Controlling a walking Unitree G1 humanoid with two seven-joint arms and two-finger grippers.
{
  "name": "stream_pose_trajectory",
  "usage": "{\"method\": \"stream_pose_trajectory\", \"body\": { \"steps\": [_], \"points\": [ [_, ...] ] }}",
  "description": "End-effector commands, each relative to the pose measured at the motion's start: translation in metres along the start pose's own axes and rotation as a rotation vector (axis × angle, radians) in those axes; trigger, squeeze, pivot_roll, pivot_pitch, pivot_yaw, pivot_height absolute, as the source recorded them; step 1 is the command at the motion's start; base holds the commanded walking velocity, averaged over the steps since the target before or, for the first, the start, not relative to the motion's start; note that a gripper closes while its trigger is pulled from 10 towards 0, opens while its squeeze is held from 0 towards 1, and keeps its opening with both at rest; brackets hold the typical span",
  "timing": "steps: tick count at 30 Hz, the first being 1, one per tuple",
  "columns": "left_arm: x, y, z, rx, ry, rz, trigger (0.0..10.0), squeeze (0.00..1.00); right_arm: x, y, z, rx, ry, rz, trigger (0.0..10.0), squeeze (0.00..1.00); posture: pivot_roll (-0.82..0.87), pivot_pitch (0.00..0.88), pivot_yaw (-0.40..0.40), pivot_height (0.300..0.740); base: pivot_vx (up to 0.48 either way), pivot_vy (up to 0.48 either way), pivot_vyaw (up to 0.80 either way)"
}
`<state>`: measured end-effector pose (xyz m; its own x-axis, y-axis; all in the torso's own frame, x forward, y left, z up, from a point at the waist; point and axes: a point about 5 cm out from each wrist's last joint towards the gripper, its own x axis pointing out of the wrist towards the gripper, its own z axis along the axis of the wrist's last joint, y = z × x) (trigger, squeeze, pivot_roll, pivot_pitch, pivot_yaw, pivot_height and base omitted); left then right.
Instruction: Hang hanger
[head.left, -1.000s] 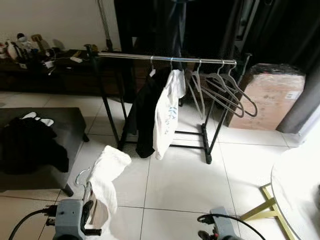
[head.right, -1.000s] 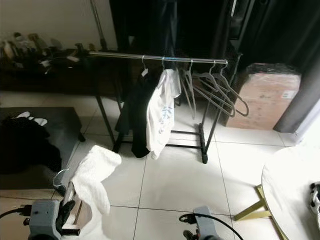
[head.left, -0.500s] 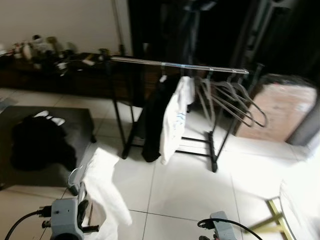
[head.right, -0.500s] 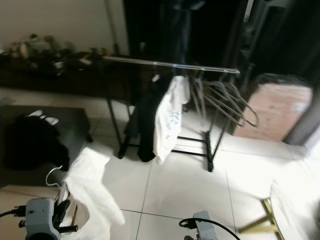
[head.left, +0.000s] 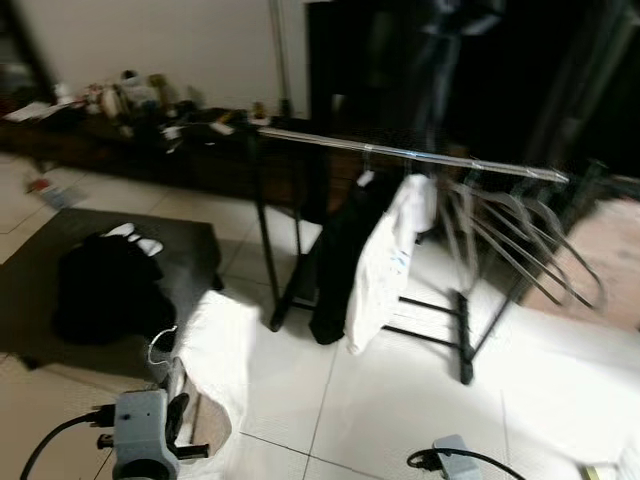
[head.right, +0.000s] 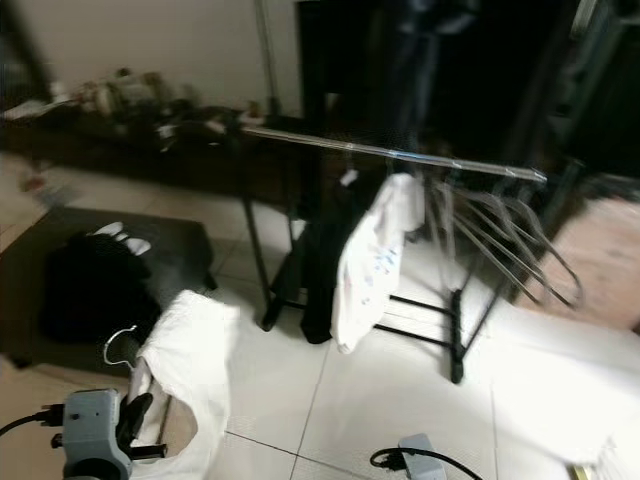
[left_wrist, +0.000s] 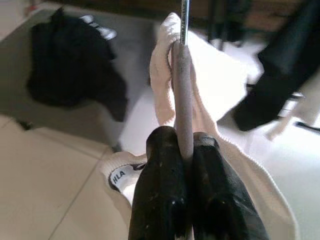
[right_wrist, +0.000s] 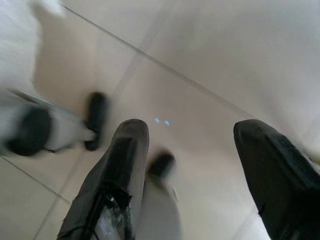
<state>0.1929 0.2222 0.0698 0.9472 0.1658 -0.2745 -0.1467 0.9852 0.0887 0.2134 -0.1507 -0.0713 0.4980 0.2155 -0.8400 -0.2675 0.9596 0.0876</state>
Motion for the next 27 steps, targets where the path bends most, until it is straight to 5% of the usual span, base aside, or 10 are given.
{"method": "stream_pose_trajectory", "body": {
  "steps": [1, 17, 27],
  "points": [
    [0.0016, -0.0023, 0.0082, 0.002, -0.033, -0.008, 10.0, 0.00, -0.0009, -0.0018, -0.0053, 0.018, 0.014, 0.000, 10.0, 0.00, 0.13, 0.120, -0.042, 0.740, 0.480, 0.000, 0.00],
    [0.0033, 0.0030, 0.0107, 0.003, -0.024, -0.031, 10.0, 0.00, -0.0012, -0.0024, -0.0068, 0.028, 0.014, 0.002, 10.0, 0.00, 0.13, 0.125, -0.042, 0.740, 0.480, 0.000, 0.00],
    [0.0101, -0.0061, 0.0179, 0.051, -0.002, -0.245, 10.0, 0.00, -0.0013, -0.0025, -0.0075, 0.037, 0.016, 0.006, 10.0, 0.00, 0.13, 0.130, -0.046, 0.740, 0.480, 0.000, 0.00]
  ]
}}
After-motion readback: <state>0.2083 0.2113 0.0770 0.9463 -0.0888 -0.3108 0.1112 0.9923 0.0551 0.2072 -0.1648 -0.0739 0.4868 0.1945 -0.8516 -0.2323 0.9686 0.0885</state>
